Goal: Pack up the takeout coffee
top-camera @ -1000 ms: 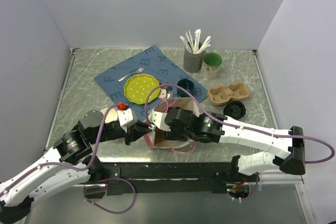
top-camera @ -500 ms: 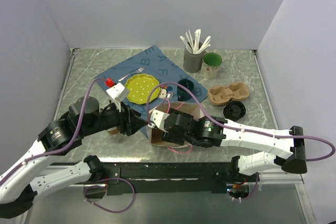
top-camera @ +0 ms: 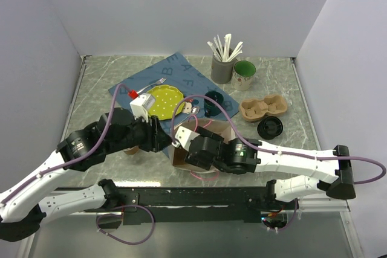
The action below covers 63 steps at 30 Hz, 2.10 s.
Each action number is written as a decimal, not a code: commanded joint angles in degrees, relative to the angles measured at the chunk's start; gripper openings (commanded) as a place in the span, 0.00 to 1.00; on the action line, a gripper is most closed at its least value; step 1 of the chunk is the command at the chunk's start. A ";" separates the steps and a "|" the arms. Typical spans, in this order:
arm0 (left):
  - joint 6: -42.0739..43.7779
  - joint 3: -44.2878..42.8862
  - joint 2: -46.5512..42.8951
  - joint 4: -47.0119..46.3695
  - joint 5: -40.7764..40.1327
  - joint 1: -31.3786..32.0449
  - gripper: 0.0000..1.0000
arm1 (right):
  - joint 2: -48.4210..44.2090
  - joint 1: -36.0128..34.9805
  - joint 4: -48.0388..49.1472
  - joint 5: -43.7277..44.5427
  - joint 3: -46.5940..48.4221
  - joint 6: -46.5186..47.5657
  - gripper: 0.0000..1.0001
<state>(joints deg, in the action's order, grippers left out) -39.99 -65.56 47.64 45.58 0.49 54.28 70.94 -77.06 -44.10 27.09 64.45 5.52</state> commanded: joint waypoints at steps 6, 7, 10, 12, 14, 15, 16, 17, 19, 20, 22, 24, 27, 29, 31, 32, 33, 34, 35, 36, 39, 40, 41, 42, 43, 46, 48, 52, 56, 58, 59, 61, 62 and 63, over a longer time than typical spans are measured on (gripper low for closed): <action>6.05 3.16 2.90 -11.29 -3.92 1.00 0.18 | -3.43 -1.43 -0.81 3.49 -0.29 -2.97 0.42; 7.11 3.16 3.33 -12.18 -3.83 1.00 0.10 | -3.78 -1.43 -1.16 3.84 -0.20 -2.80 0.42; 11.67 2.98 3.78 -15.52 -3.22 1.00 0.01 | -5.28 -1.43 -2.66 4.72 -0.46 -2.79 0.42; 16.33 4.20 3.43 -20.15 -2.17 0.91 0.01 | -6.07 -1.43 -4.06 5.07 -0.29 -3.06 0.42; 22.54 6.14 2.55 -24.99 0.54 0.91 0.01 | -6.42 -1.60 -5.12 5.86 0.06 -3.41 0.42; 24.59 8.23 2.37 -27.37 1.43 1.00 0.01 | -6.77 -1.61 -5.73 6.48 -0.02 -3.24 0.42; 26.35 9.04 2.46 -31.39 2.14 0.91 0.01 | -6.86 -1.61 -5.91 7.79 -0.20 -2.54 0.42; 28.89 9.83 2.55 -33.26 3.54 0.74 0.01 | -7.04 -1.69 -6.00 8.32 -0.28 -2.18 0.42; 30.40 11.76 2.72 -38.08 4.95 0.04 0.01 | -6.95 -1.61 -6.09 9.46 0.06 -1.22 0.42; 31.28 12.55 2.46 -39.85 5.57 -0.23 0.01 | -7.04 -1.52 -6.09 9.64 0.24 -0.95 0.42; 31.02 15.98 0.63 -43.89 6.01 -1.28 0.01 | -6.60 -1.61 -6.09 9.30 0.42 -1.12 0.42; 30.15 19.13 -1.13 -44.44 7.93 -2.16 0.01 | -6.42 -1.61 -6.26 8.07 0.16 -2.00 0.42; 30.58 21.87 -4.91 -41.64 11.19 -2.60 0.01 | -7.39 -1.61 -5.56 6.40 -1.95 -1.74 0.42; 30.58 22.75 -5.97 -39.97 13.65 -2.60 0.01 | -8.35 -1.26 -5.30 6.05 -3.71 -0.34 0.42; 30.15 24.25 -7.73 -38.99 15.06 -2.60 0.01 | -9.06 -0.99 -4.69 6.04 -5.37 3.87 0.42; 29.62 24.77 -8.43 -39.16 15.50 -2.60 0.01 | -9.32 -0.82 -4.60 6.30 -5.47 5.28 0.42; 29.44 25.91 -8.96 -39.86 15.94 -2.69 0.01 | -9.50 0.23 -3.72 6.39 -5.47 8.42 0.42; 29.18 26.36 -9.84 -40.13 16.20 -2.60 0.01 | -9.59 1.11 -3.28 5.87 -5.38 10.02 0.43; 28.65 26.80 -10.11 -40.48 15.95 -2.60 0.01 | -9.76 2.08 -2.75 5.00 -5.21 11.34 0.43; 28.48 27.24 -10.19 -40.66 15.94 -2.60 0.01 | -9.76 3.83 -2.14 4.21 -5.03 13.88 0.43; 28.30 27.68 -10.46 -41.19 16.29 -2.60 0.01 | -10.64 4.90 0.57 1.65 -6.69 20.55 0.43; 28.30 27.68 -10.55 -41.45 16.30 -2.60 0.01 | -10.90 5.59 1.81 0.60 -7.92 22.15 0.43; 28.12 27.77 -10.72 -41.54 16.03 -2.60 0.01 | -11.17 6.04 2.60 -0.54 -8.11 23.56 0.43; 28.04 27.85 -10.90 -41.63 15.94 -2.69 0.01 | -11.17 6.56 2.96 -2.29 -7.93 26.01 0.43; 28.03 27.77 -10.81 -41.54 16.03 -2.69 0.01 | -11.08 7.53 4.36 -4.22 -7.76 27.08 0.43; 27.86 26.89 -10.20 -40.40 15.94 -3.04 0.01 | -11.08 8.15 7.34 -7.05 -8.89 32.87 0.44; 27.24 26.28 -9.76 -39.78 16.81 -3.74 0.01 | -11.26 9.11 9.28 -8.19 -10.03 36.64 0.44; 25.93 25.75 -9.58 -40.05 19.10 -5.50 0.01 | -10.47 11.40 10.96 -11.79 -10.13 40.27 0.44; 25.31 25.31 -9.49 -39.78 22.88 -8.40 0.01 | -9.15 14.38 11.05 -14.34 -9.34 42.11 0.44; 25.48 25.57 -9.40 -39.34 25.24 -10.24 0.01 | -8.97 16.23 11.40 -15.49 -9.60 43.87 0.44; 25.66 25.57 -9.32 -39.17 25.78 -10.68 0.01 | -8.63 16.76 11.75 -15.58 -9.86 44.57 0.44; 25.75 25.31 -9.32 -38.64 26.49 -11.30 0.01 | -7.92 17.55 12.80 -15.14 -10.74 46.24 0.44; 25.92 25.13 -9.14 -38.47 26.93 -11.48 0.01 | -7.66 17.64 13.50 -14.53 -11.09 47.03 0.44; 26.10 24.87 -9.05 -38.38 27.28 -11.57 0.01 | -7.31 17.64 14.90 -13.65 -11.44 47.39 0.44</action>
<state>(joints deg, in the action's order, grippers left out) -13.45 -38.09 38.17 7.55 23.14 43.46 62.67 -60.23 -34.98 12.78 53.91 48.86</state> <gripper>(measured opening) 0.018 0.755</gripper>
